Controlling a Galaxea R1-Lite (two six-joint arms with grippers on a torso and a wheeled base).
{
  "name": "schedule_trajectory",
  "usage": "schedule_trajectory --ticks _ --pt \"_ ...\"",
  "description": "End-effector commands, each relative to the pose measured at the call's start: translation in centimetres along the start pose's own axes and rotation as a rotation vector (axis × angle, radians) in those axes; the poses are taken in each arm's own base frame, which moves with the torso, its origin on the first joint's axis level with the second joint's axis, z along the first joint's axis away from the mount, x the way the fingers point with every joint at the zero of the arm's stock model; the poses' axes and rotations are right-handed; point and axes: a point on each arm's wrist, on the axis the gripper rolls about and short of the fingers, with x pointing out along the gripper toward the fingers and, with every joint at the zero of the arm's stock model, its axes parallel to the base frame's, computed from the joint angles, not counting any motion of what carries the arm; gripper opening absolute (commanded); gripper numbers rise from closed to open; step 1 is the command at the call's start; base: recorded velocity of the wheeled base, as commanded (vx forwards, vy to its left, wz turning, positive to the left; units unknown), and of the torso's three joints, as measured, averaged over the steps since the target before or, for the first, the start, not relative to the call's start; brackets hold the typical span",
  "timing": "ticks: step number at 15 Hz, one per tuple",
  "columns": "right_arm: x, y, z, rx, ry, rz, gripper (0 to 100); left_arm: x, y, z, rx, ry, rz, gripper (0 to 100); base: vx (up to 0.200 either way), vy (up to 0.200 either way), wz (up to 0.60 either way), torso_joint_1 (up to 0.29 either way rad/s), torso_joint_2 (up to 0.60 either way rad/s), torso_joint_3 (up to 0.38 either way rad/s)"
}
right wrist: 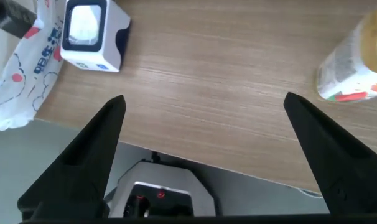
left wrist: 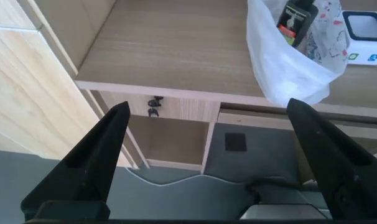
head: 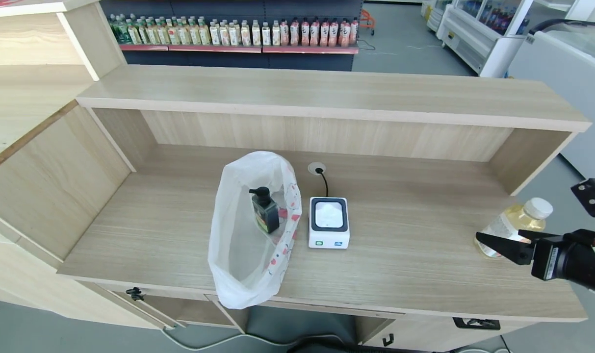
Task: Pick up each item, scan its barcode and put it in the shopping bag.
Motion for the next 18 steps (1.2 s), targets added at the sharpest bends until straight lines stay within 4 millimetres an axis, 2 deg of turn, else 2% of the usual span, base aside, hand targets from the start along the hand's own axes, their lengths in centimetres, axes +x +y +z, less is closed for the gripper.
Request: schedule_trajectory --ticks 1,2,10,17,18 --pt "0.7 -0.7 -0.3 -0.022 0.029 -0.044 100 0.0 0.0 0.0 0.000 0.001 0.001 100 -0.200 -0.200 0.00 -0.002 0.00 -0.007" --pt "0.7 -0.7 -0.1 -0.024 0.024 -0.047 100 0.0 0.0 0.0 -0.003 0.001 -0.001 100 -0.200 -0.200 0.00 -0.002 0.01 0.007" --pt "0.5 -0.7 0.0 -0.024 0.018 -0.047 100 0.0 0.0 0.0 0.003 0.003 -0.003 100 0.000 0.000 0.00 0.000 0.00 0.000" --pt "0.0 -2.8 -1.1 -0.056 0.087 -0.156 100 0.0 0.0 0.0 0.001 0.001 -0.001 100 0.200 -0.200 0.00 0.000 0.00 0.003" --pt "0.0 -2.8 -1.2 -0.057 0.088 -0.157 100 0.0 0.0 0.0 0.001 0.001 -0.001 100 0.000 0.000 0.00 0.000 0.00 0.000"
